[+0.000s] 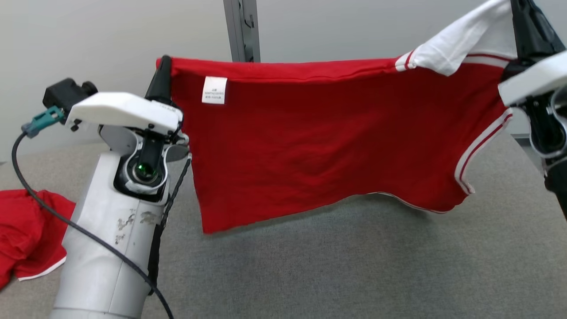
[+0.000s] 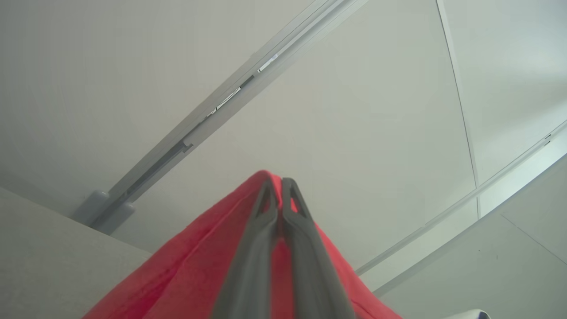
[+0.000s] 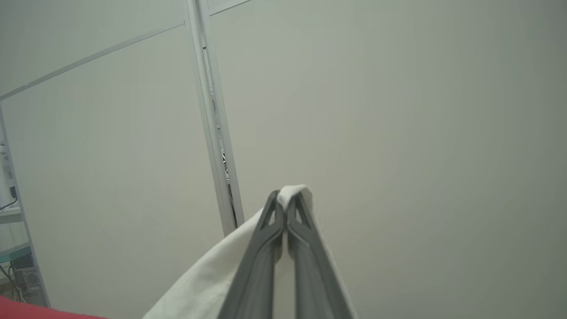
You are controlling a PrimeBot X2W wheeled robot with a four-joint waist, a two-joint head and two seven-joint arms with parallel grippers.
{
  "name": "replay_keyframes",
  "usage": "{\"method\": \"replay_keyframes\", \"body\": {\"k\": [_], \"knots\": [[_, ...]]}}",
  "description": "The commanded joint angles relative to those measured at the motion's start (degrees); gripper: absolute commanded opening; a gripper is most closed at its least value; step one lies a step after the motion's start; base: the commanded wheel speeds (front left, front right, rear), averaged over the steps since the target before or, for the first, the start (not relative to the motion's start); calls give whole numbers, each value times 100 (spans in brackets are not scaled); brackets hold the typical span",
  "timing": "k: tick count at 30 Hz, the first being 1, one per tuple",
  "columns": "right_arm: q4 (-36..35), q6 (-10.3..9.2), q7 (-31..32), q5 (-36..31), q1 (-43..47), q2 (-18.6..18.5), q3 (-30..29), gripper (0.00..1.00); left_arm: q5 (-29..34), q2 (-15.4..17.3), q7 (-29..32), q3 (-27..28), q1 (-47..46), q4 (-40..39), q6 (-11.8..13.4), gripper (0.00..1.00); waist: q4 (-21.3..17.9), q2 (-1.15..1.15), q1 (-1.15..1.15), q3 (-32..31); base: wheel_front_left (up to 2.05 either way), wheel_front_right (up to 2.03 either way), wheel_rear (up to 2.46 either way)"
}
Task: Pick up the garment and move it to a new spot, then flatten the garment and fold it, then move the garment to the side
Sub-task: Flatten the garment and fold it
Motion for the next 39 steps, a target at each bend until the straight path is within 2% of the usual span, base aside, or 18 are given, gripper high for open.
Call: {"method": "replay_keyframes", "body": {"k": [1,3,4,8,9,10,11,14,15,16,21,24,30,34,39], "knots": [[447,3,177,-100,-729,85,131,0,222,47,-77,-154,-444,2,255,0,74,0,0,398,0,0,0],[641,3,251,-81,-1178,98,178,0,311,132,-19,-217,-739,68,337,0,85,0,0,685,0,0,0],[807,3,301,-226,-1816,94,270,0,422,220,71,-253,-1211,70,429,0,60,0,0,1160,0,0,0],[1276,3,330,-390,-3127,174,390,0,670,333,125,-357,-2248,199,517,0,93,0,0,2171,0,0,0],[1350,5,91,-551,-3821,231,540,0,831,338,9,-414,-2885,364,500,0,141,0,0,2629,0,0,0],[1435,5,-86,-615,-4138,201,535,0,929,344,-109,-437,-3220,481,438,0,170,0,0,2833,0,0,0],[1435,5,-86,-615,-4138,201,535,0,929,344,-109,-437,-3220,481,438,0,170,0,0,2833,0,0,0],[1761,2,-383,-1003,-4863,245,409,0,1049,236,-668,-389,-4046,955,283,0,245,0,0,3271,0,0,0],[1722,2,-413,-1195,-5141,232,250,0,1024,194,-893,-340,-4318,1089,215,0,275,0,0,3395,0,0,0],[1347,2,-420,-1614,-5462,241,-324,0,1082,122,-1322,-331,-4793,1337,63,0,331,0,0,3626,0,0,0],[148,2,-407,-2619,-5017,662,-1555,0,1094,31,-1697,-285,-5299,1937,-324,0,366,0,0,3937,0,0,0],[-373,1,-406,-2778,-4392,974,-1947,0,1248,17,-1724,-344,-5328,2120,-532,0,353,0,0,4095,0,0,0],[-121,3,-408,-2604,-3442,1289,-2189,0,1311,18,-1730,-407,-4786,2439,-651,0,323,0,0,4299,0,0,0],[279,3,-409,-2397,-2898,1321,-2024,0,1407,22,-1731,-572,-4339,2877,-702,0,311,0,0,4286,0,0,0],[593,3,-409,-1774,-2183,1370,-1894,0,1294,18,-1732,-762,-3857,3367,-881,0,326,0,0,4037,0,0,0]]}}
